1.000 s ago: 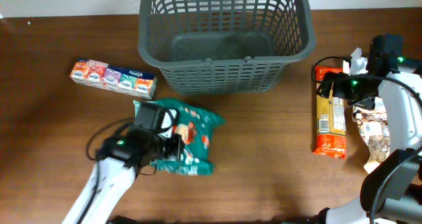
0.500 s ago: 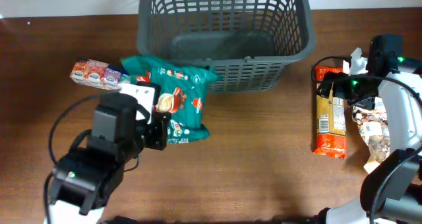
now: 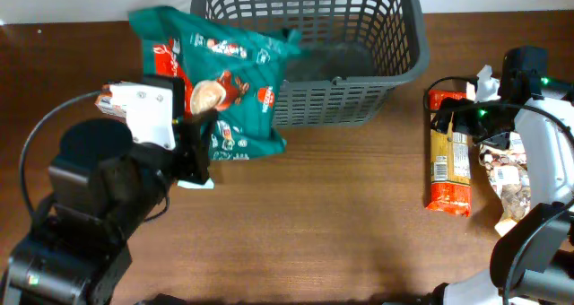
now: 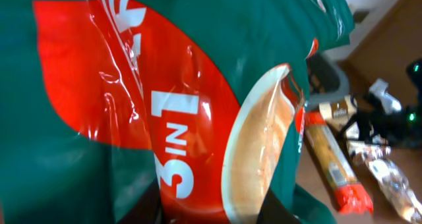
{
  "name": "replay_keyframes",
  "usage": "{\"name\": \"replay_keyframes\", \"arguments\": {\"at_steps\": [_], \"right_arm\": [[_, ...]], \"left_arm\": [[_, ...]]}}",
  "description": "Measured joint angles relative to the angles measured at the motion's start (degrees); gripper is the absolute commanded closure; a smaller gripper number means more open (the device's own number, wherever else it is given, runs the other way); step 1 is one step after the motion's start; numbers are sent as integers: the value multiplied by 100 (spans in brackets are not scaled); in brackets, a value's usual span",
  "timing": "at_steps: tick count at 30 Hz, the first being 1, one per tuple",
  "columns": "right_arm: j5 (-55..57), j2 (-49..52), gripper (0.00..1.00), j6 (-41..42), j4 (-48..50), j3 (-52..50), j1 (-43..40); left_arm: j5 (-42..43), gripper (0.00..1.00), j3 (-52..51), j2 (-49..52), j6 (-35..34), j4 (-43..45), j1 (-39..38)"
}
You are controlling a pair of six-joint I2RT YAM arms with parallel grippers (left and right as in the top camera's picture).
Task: Pack container
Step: 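Lift the coffee bag with left gripper and release it into basket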
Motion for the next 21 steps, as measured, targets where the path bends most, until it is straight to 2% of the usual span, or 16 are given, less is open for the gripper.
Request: {"name": "replay_keyframes", "arguments": {"at_steps": [3,11,21], "right_arm": [[0,0,1,0,0,0,-2],[-2,0,1,-2,0,2,-2],[-2,0,1,-2,2,2,0]], "left_arm": [[-42,98,15,186,116,498,0],[-125,98,61,1397,442,2538,15],[-90,98,758,3727,540,3178,400]]}}
